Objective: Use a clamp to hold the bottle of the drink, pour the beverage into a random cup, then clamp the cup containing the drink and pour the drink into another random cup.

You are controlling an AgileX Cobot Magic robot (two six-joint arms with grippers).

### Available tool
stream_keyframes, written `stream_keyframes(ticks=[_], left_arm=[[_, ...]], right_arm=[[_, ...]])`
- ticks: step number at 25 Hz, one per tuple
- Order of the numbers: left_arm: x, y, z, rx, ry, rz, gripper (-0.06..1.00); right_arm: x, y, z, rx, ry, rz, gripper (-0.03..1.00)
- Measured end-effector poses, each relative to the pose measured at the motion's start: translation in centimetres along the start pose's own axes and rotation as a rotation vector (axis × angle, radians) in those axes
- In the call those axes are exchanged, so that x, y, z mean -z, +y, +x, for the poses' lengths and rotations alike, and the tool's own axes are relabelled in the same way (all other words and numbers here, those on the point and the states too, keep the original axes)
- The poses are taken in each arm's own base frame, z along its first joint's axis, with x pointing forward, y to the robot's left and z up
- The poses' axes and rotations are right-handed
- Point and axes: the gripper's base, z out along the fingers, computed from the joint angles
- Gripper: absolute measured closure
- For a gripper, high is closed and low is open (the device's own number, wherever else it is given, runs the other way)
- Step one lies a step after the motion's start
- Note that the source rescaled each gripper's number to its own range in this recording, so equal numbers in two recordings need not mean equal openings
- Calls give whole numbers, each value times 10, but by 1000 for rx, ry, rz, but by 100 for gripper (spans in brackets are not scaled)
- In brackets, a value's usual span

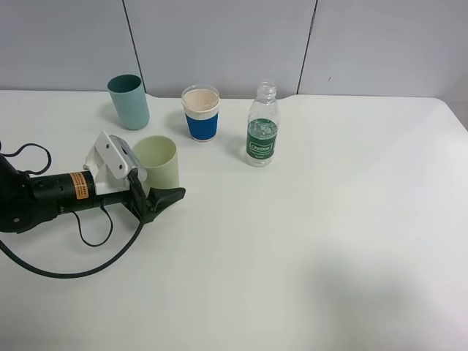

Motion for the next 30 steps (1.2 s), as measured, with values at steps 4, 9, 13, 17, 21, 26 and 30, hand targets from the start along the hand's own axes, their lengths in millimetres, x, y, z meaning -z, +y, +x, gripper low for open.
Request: stream_keyframes(ticks=[4, 9, 13, 17, 21, 26, 30], left_arm=[[1, -2, -1, 34, -1, 8, -2], [21, -12, -17, 34, -18, -26, -4], [46, -25, -31, 42, -37, -95, -4], [73, -40, -43, 44, -70, -169, -4], [91, -46, -59, 6, -127, -233, -4], [110, -45, -82, -24, -187, -343, -4], [130, -45, -101, -13, -256, -462, -4]], right_arm=[[0, 0, 0, 0, 0, 0, 2], [0, 0, 0, 0, 0, 0, 2], [0, 0, 0, 0, 0, 0, 2], [0, 0, 0, 0, 0, 0, 2], [0, 0, 0, 0, 0, 0, 2], [0, 0, 0, 0, 0, 0, 2], [0, 0, 0, 0, 0, 0, 2]])
